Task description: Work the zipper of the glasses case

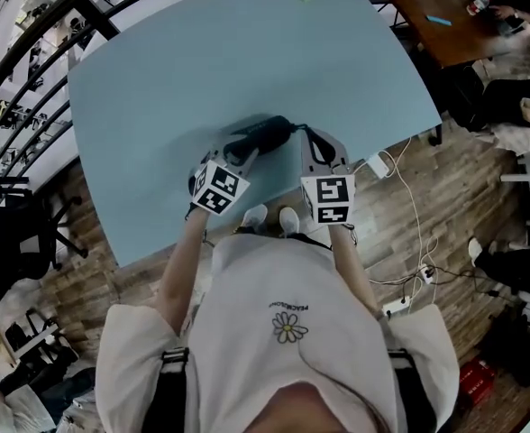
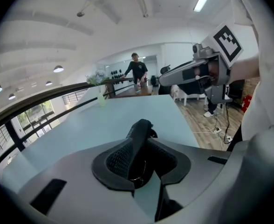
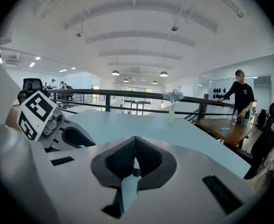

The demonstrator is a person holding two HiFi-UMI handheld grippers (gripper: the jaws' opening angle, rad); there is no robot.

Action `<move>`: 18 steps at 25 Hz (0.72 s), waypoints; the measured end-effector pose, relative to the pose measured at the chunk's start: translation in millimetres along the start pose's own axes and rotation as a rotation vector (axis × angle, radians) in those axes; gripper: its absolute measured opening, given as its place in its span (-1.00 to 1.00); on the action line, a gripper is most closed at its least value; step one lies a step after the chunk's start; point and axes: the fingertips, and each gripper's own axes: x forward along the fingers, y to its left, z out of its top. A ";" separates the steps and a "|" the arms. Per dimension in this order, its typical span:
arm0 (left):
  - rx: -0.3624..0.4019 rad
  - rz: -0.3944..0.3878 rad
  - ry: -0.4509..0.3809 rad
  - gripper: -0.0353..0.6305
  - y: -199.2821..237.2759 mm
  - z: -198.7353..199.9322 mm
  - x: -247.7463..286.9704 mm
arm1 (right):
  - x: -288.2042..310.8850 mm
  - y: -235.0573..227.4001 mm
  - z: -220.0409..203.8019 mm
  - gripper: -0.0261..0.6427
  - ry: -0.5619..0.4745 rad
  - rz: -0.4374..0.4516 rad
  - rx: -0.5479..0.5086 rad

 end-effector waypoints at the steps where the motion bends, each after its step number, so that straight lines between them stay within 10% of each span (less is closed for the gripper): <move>1: -0.009 -0.007 0.004 -0.59 -5.8 -1.7 -0.5 | 2.5 0.7 -0.6 -0.90 0.000 0.009 -0.012; 18: -0.069 -0.064 0.077 -0.62 -32.1 -27.7 7.7 | 84.5 42.2 -77.5 -0.90 0.230 0.403 -0.295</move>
